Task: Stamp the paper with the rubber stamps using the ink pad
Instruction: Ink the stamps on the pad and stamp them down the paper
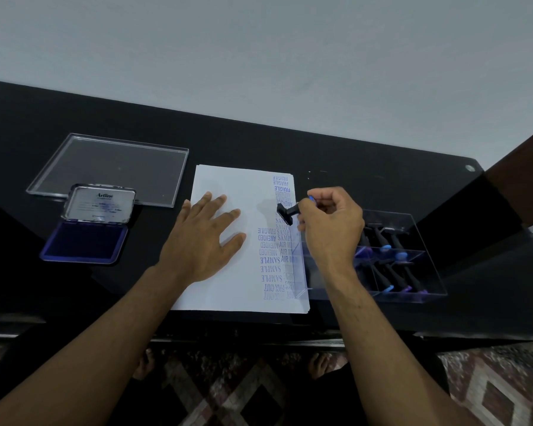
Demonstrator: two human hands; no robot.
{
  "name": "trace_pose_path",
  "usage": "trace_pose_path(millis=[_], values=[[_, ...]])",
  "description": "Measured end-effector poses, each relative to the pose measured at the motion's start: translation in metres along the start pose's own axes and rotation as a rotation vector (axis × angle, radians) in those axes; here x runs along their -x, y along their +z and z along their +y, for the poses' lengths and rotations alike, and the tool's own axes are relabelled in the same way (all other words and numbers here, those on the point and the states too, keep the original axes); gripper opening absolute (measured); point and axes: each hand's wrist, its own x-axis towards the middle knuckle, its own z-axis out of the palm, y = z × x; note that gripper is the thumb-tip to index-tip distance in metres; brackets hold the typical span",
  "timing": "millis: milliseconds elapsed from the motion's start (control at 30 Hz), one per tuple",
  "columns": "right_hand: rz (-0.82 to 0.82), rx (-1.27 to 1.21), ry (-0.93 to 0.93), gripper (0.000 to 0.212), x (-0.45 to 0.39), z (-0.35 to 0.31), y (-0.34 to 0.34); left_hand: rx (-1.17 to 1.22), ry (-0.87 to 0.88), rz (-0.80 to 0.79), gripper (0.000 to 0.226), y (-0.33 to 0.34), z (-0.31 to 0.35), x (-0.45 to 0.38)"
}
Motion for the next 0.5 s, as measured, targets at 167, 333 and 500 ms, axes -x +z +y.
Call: trace_pose_path(millis=[167, 333, 500], values=[[0.004, 0.001, 0.000, 0.014, -0.0006, 0.0027, 0.0002, -0.005, -0.001, -0.006, 0.077, -0.0002, -0.0004, -0.0003], [-0.002, 0.005, -0.005, 0.015, -0.0008, 0.0024, 0.0009, -0.003, 0.003, -0.003, 0.074, -0.0006, -0.0007, -0.0003], [-0.019, 0.000, -0.020, 0.014, 0.0023, -0.0022, 0.0084, 0.055, -0.005, 0.024, 0.071, -0.0070, -0.0016, 0.0006]])
